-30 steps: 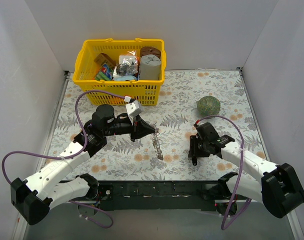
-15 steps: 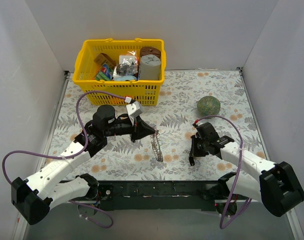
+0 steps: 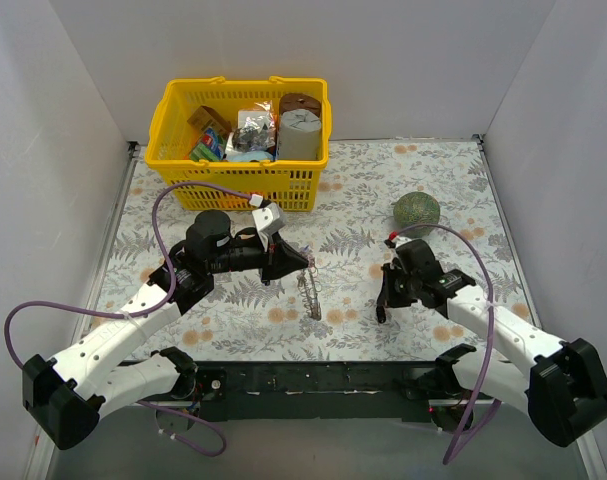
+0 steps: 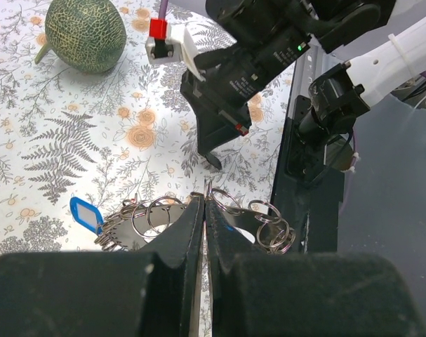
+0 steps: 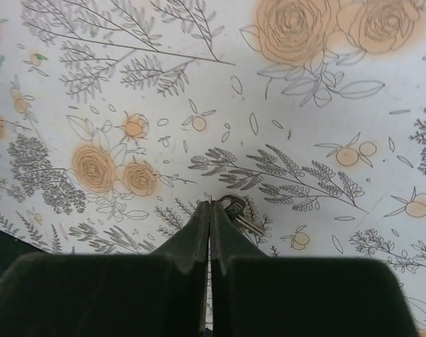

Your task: Put the keys on the keyring

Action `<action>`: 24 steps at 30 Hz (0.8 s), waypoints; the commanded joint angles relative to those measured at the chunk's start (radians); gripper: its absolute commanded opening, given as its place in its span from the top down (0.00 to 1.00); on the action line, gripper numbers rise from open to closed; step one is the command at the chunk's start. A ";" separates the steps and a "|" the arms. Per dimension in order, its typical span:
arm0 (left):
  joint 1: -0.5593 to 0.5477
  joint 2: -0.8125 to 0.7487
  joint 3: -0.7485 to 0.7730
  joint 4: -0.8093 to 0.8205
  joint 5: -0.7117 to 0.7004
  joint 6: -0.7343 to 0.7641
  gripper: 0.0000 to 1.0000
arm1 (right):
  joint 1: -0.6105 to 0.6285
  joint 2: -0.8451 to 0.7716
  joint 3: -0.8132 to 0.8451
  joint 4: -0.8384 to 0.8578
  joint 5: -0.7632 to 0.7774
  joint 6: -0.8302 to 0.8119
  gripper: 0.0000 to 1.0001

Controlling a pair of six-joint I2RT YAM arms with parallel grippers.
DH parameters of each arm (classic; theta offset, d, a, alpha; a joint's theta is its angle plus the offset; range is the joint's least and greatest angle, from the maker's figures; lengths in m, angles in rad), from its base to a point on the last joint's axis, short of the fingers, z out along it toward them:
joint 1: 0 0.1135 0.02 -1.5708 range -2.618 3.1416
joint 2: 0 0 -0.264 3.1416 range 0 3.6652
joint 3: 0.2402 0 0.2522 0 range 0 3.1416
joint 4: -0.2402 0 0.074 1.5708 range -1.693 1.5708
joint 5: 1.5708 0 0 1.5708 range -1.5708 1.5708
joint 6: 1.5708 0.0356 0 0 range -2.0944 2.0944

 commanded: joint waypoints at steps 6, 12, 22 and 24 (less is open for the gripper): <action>-0.005 -0.036 0.003 -0.009 -0.027 0.032 1.00 | -0.005 -0.074 0.187 0.016 -0.194 -0.146 0.99; -0.005 -0.037 -0.003 -0.015 -0.035 0.037 1.00 | -0.005 -0.155 0.236 0.139 -0.380 -0.171 0.99; -0.005 -0.026 0.002 -0.007 -0.034 0.043 1.00 | -0.005 -0.298 0.181 0.384 -0.621 -0.192 0.99; -0.005 -0.022 0.000 -0.001 -0.026 0.040 1.00 | -0.005 -0.308 0.180 0.427 -0.673 -0.174 0.99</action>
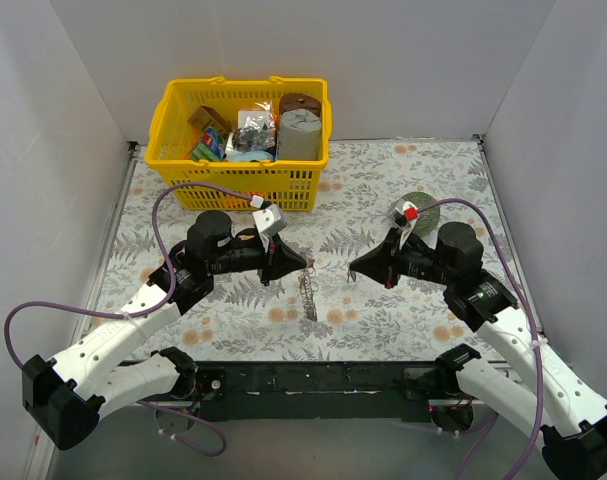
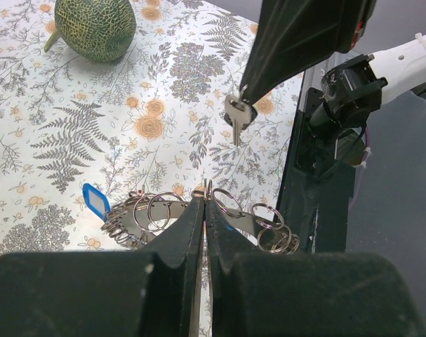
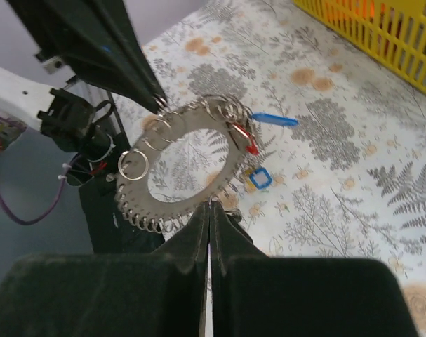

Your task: Put the keys on the keyring

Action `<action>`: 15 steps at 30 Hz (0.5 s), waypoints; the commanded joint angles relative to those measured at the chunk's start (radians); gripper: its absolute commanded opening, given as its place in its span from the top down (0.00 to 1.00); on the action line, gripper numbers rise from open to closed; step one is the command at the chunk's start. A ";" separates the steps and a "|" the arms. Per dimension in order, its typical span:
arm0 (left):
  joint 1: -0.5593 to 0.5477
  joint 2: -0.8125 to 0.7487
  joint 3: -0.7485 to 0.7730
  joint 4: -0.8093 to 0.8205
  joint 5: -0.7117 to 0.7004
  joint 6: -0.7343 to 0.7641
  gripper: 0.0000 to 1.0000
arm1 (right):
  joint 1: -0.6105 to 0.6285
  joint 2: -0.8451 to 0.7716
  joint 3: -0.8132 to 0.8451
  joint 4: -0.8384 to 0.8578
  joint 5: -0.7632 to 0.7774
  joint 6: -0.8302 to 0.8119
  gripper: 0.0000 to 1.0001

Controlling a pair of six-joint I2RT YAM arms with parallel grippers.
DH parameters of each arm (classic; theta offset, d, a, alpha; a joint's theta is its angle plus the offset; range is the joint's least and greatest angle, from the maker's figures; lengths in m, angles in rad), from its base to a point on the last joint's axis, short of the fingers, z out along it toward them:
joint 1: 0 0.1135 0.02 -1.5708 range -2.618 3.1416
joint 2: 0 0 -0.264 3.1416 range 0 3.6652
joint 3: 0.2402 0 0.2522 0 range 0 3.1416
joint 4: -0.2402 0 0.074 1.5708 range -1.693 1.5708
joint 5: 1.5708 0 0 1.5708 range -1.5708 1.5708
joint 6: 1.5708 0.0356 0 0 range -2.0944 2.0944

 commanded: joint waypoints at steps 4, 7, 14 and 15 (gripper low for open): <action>-0.005 -0.007 0.005 0.048 0.016 0.006 1.00 | -0.005 -0.027 0.002 0.220 -0.227 0.029 0.99; -0.005 -0.001 0.012 0.050 0.022 0.006 1.00 | -0.005 -0.028 0.019 0.234 -0.236 0.041 0.99; -0.005 0.002 0.020 0.053 0.031 0.003 1.00 | -0.005 -0.033 0.062 0.216 -0.170 0.034 0.99; -0.005 0.003 0.020 0.053 0.031 0.000 1.00 | -0.005 -0.022 0.074 0.207 -0.164 0.029 0.99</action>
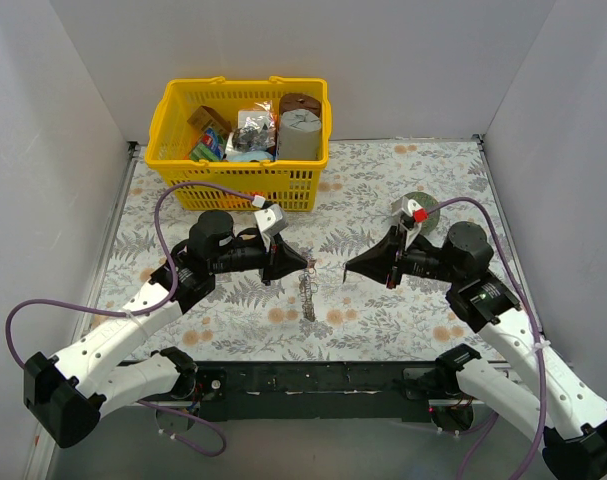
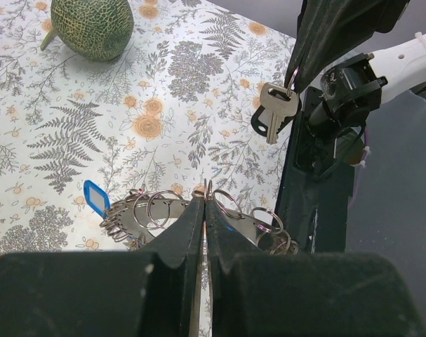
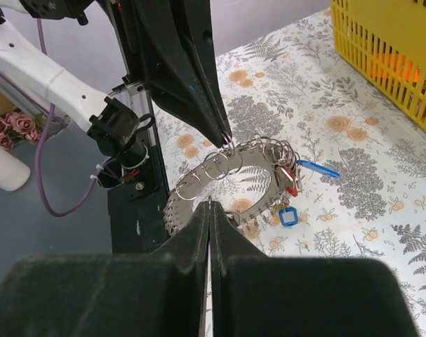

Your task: Put the keys on the keyring

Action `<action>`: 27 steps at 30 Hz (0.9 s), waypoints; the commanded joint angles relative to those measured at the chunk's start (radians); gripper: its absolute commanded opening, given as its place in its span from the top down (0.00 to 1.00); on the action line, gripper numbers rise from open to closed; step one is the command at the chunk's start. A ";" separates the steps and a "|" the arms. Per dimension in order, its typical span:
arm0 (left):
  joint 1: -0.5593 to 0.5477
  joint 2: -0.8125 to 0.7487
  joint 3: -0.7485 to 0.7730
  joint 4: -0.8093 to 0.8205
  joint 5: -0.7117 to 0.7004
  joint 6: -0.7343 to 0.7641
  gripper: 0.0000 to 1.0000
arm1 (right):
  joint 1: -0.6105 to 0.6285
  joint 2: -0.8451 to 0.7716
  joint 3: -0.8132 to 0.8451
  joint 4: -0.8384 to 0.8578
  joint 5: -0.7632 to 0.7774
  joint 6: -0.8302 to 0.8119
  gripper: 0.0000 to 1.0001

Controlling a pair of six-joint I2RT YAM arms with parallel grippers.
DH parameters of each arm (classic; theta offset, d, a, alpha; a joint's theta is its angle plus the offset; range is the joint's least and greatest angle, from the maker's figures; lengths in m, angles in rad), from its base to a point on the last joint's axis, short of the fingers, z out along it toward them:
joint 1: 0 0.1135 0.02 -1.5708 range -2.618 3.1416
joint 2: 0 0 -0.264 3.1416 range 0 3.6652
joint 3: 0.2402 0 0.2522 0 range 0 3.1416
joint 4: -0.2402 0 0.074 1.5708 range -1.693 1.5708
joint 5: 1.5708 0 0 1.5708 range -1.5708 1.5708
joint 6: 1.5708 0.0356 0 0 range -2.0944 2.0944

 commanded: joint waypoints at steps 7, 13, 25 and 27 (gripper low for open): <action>-0.005 -0.005 0.025 0.045 0.035 -0.008 1.00 | -0.003 0.070 0.126 0.015 0.025 -0.006 0.99; -0.005 0.000 0.026 0.045 0.038 -0.011 1.00 | 0.018 0.120 0.145 0.019 0.033 -0.006 0.99; -0.005 0.011 0.026 0.057 0.052 -0.022 1.00 | 0.115 0.189 0.155 0.013 0.120 -0.037 0.99; -0.005 0.011 0.026 0.057 0.051 -0.025 1.00 | 0.133 0.197 0.155 0.015 0.136 -0.040 0.99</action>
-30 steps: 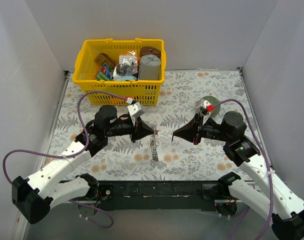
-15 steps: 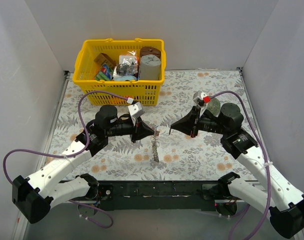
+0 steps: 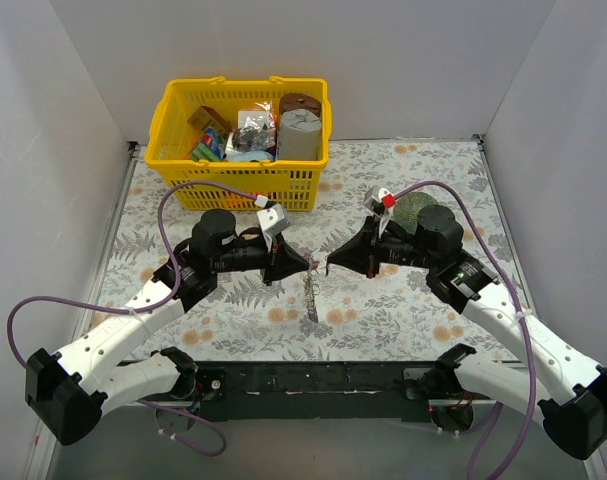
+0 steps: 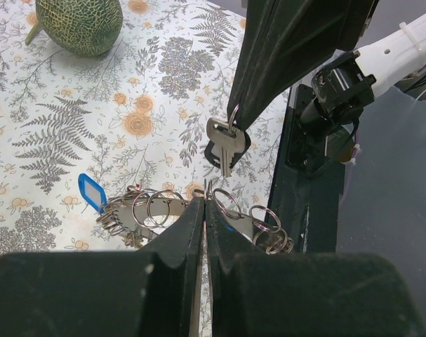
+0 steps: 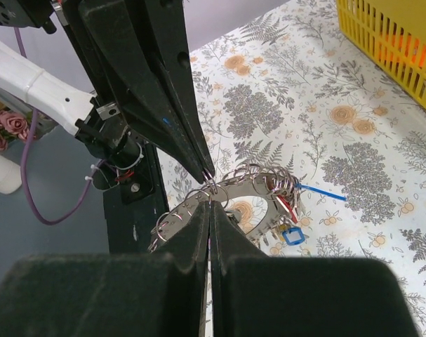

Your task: Put the keys on the keyring

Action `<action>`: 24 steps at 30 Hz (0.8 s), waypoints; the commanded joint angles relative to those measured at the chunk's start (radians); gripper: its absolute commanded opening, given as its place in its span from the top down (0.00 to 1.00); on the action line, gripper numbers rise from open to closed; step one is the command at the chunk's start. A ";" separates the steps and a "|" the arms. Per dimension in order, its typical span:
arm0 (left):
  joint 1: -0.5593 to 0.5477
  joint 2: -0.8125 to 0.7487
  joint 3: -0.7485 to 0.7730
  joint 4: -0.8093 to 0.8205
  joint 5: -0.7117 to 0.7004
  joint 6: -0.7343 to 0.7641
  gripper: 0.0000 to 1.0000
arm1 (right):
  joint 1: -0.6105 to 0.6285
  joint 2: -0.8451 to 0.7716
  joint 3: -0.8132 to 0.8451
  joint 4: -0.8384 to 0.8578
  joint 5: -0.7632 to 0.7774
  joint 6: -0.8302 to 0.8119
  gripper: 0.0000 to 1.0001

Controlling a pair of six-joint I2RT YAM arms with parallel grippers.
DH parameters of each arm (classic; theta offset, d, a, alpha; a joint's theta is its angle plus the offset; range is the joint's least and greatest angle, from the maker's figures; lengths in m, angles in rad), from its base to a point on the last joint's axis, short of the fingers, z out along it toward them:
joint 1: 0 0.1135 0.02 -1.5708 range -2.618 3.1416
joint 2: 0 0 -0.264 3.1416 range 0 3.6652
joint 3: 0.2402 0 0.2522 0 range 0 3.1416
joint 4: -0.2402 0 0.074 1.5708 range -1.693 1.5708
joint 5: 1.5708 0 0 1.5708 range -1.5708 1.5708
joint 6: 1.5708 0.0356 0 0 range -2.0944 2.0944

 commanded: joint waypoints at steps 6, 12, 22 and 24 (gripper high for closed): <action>-0.005 -0.004 0.031 0.052 0.028 -0.010 1.00 | 0.094 0.042 0.051 0.038 0.063 -0.031 0.99; -0.005 -0.001 0.031 0.054 0.025 -0.010 1.00 | 0.148 0.080 0.071 0.030 0.095 -0.048 0.99; -0.005 -0.001 0.034 0.052 0.037 -0.011 1.00 | 0.158 0.076 0.079 0.035 0.145 -0.061 0.99; -0.005 -0.001 0.035 0.052 0.039 -0.013 1.00 | 0.158 0.079 0.079 0.035 0.152 -0.064 0.99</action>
